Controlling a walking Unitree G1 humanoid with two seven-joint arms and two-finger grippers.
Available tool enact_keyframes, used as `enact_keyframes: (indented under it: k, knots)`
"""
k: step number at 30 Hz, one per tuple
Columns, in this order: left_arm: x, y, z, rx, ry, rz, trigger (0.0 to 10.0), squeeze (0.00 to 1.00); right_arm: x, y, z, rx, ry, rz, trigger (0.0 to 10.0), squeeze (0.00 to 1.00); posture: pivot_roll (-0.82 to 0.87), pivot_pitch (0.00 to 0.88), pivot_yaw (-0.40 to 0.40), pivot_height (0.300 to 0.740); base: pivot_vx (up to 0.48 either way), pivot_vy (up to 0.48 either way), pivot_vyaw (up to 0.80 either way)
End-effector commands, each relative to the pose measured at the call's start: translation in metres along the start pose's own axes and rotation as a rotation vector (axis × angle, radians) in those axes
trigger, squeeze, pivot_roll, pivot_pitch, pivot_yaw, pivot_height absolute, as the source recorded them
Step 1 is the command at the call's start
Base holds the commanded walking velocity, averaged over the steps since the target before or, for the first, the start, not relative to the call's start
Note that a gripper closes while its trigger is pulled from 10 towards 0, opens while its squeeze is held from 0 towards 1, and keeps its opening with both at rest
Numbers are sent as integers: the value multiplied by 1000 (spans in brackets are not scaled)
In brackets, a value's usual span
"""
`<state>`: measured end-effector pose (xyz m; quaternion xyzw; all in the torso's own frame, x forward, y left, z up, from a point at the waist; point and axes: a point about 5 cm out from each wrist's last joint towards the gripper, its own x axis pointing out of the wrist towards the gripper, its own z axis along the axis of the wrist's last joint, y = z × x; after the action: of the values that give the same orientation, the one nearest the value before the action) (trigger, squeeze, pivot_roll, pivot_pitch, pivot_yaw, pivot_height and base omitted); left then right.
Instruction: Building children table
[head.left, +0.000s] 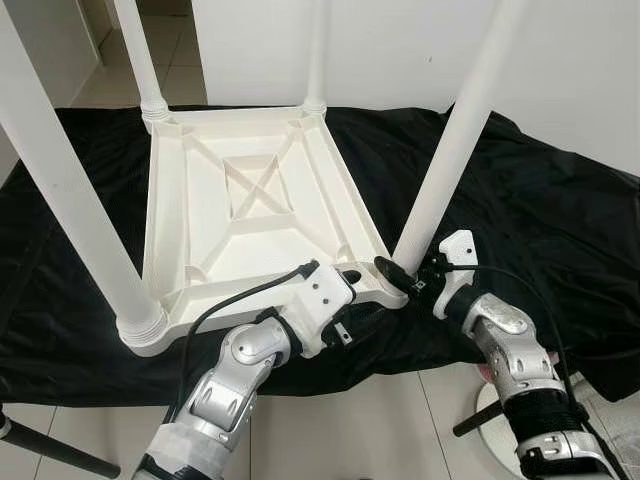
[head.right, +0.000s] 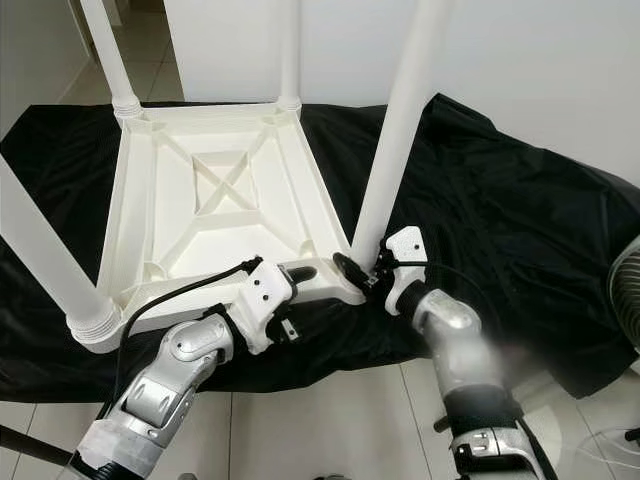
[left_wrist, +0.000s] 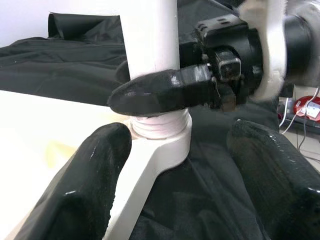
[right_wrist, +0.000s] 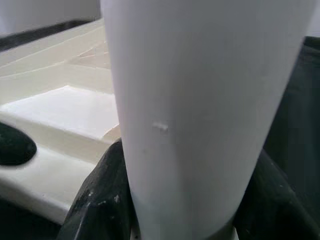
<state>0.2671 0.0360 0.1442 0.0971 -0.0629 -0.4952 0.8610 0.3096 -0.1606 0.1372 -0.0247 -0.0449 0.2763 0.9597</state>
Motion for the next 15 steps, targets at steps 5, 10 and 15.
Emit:
enact_keyframes:
  k: [5,10,15]
  knots:
    - [2,-2,-4,6,17,20,10000,0,-2,15,-6,26,38,-126,10000,0,-48,48,-66,740,0,0,0]
    - [2,-4,-5,5,21,14,10000,0,-1,23,-11,79,76,-313,10000,0,-54,46,-66,740,0,0,0]
    - [3,-5,-5,2,18,7,10000,0,-5,23,-14,132,57,-654,10000,0,-56,42,-68,740,0,0,0]
